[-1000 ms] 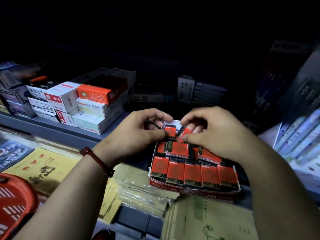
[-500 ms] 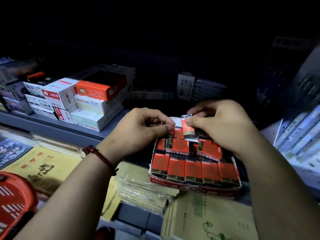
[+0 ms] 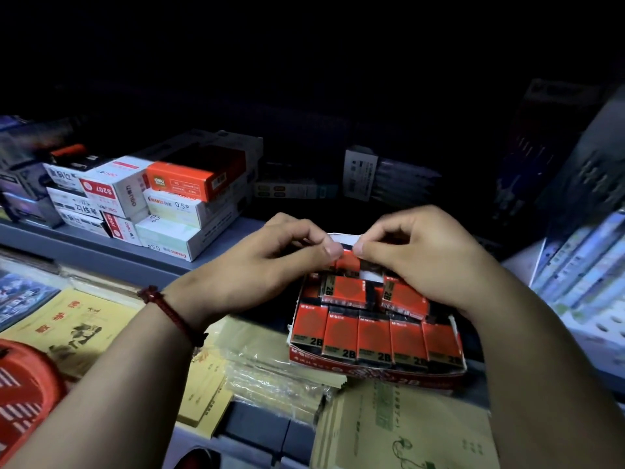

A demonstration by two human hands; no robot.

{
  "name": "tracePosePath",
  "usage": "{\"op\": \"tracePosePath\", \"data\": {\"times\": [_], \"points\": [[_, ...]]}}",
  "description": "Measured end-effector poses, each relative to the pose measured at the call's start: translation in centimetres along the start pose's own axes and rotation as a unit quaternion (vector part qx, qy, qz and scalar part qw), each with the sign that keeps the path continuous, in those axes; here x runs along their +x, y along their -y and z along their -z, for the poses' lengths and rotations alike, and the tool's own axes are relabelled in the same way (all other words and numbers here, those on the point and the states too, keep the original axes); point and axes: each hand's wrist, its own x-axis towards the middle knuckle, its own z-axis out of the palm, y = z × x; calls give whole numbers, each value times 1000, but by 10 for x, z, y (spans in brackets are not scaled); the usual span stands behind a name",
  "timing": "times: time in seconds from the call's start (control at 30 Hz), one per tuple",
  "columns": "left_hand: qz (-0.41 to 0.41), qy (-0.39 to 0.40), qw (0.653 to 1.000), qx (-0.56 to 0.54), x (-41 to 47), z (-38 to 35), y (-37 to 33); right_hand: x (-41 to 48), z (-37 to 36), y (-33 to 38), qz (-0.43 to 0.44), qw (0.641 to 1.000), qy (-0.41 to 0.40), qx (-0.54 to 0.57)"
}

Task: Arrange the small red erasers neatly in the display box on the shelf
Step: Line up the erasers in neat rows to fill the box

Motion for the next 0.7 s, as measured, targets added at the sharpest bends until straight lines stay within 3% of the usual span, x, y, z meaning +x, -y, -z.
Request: {"op": "tracePosePath", "data": {"times": [0.2,0.47,0.7], "points": [[1,115,992,-47,-3,3,0,-2,7,-3,0,996,82,-44],[-10,-4,998,-64,2,-7,6,-6,10,-2,18,997,70,-10],[-24,-38,993,-113,3,-10,13,0,4,-11,22,998,55,12]]}}
